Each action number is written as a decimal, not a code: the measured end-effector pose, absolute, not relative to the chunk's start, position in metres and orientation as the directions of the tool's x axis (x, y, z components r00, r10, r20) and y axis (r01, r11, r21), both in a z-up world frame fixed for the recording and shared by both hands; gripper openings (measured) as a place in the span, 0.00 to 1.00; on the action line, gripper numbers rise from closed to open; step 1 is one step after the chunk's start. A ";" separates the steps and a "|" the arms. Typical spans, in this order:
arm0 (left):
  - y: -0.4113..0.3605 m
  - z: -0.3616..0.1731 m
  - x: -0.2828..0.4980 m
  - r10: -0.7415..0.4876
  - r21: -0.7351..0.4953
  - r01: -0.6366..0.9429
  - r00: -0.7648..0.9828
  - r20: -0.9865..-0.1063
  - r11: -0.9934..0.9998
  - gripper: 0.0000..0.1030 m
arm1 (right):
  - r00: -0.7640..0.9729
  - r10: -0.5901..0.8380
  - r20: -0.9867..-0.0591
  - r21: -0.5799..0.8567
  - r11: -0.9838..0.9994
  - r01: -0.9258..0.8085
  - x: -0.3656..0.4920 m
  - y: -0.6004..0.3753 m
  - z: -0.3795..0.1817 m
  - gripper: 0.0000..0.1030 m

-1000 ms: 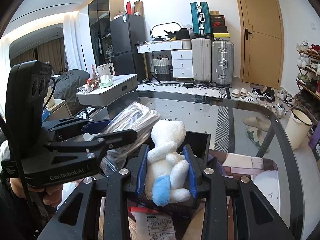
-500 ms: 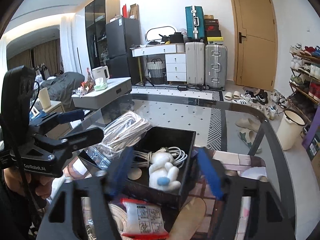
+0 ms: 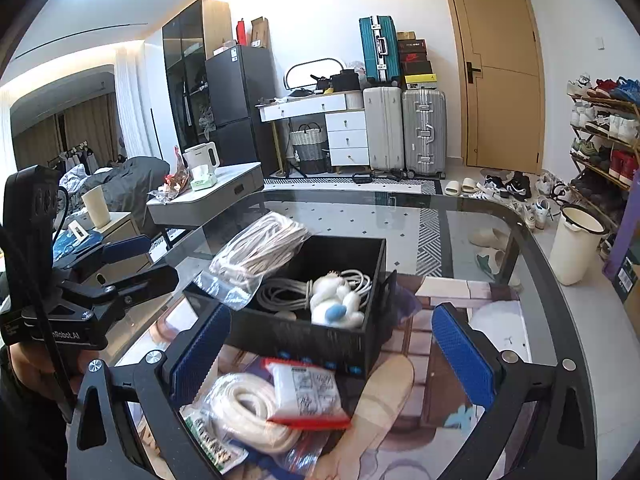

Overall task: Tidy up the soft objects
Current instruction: 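Move the right tool to the white foam piece while the left tool approaches the green packet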

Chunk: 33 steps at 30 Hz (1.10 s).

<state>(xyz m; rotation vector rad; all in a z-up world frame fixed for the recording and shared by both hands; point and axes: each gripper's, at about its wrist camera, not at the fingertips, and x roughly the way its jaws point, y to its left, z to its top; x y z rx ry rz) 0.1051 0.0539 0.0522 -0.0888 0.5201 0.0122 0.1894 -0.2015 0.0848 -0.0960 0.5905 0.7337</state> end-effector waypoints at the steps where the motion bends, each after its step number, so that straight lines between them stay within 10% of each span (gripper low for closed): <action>1: 0.052 0.051 0.102 -0.011 -0.081 -0.035 0.867 -0.498 0.996 1.00 | 0.588 0.603 -0.538 0.118 0.745 -0.656 0.185 -0.203 0.085 0.99; 33: 0.035 0.014 0.053 -0.028 -0.078 -0.021 0.817 -0.576 0.997 1.00 | 0.540 0.579 -0.611 0.166 0.760 -0.628 0.139 -0.232 0.051 0.99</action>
